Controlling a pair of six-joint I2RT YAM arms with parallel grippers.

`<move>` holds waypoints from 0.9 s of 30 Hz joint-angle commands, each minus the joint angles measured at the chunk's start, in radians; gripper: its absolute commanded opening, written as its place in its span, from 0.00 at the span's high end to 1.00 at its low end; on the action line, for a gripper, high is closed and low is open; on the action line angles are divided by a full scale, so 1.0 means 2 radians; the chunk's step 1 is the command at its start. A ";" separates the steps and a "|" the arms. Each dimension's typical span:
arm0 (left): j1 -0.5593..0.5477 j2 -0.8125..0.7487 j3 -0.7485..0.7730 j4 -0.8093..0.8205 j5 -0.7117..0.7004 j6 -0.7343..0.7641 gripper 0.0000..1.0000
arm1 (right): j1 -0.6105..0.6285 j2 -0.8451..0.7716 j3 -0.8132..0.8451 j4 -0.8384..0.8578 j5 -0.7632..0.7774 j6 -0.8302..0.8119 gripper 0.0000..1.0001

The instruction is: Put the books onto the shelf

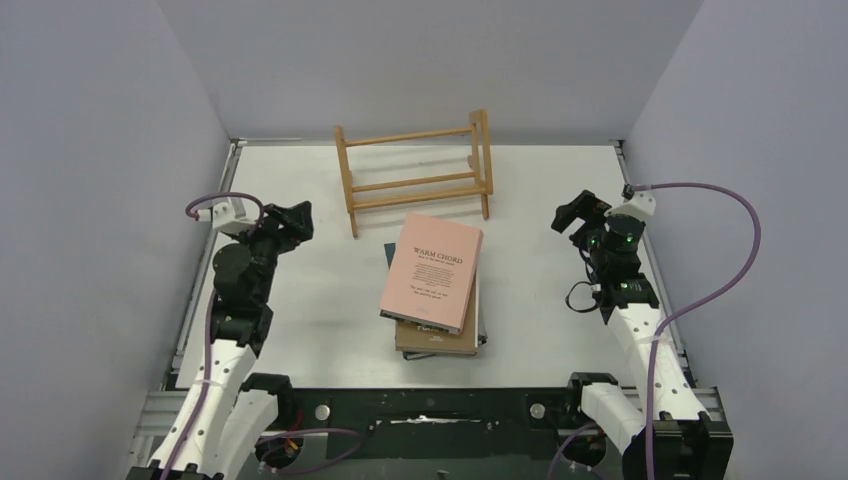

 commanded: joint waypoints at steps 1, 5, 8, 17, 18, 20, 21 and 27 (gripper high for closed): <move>-0.001 -0.017 0.014 0.026 0.001 0.003 0.20 | 0.004 -0.010 0.023 0.016 0.010 -0.004 0.02; -0.001 -0.025 0.007 0.040 0.007 0.006 0.20 | 0.005 -0.008 0.024 0.016 0.009 -0.003 0.02; -0.001 -0.026 0.005 0.039 0.007 0.009 0.20 | 0.005 -0.007 0.024 0.016 0.007 -0.002 0.02; -0.001 -0.020 0.009 0.032 0.009 0.003 0.20 | 0.004 -0.013 0.026 0.009 0.002 -0.003 0.02; -0.001 -0.015 0.012 0.032 0.020 0.002 0.21 | 0.005 -0.015 0.024 0.012 -0.009 -0.001 0.02; -0.001 -0.001 0.021 0.027 0.044 -0.003 0.28 | 0.006 -0.018 0.017 0.030 -0.039 0.007 0.02; -0.001 0.008 0.027 0.023 0.056 -0.006 0.30 | 0.006 -0.016 0.013 0.042 -0.054 0.014 0.02; -0.001 0.044 0.059 0.004 0.114 -0.019 0.30 | 0.037 0.022 0.021 0.081 -0.108 0.043 0.02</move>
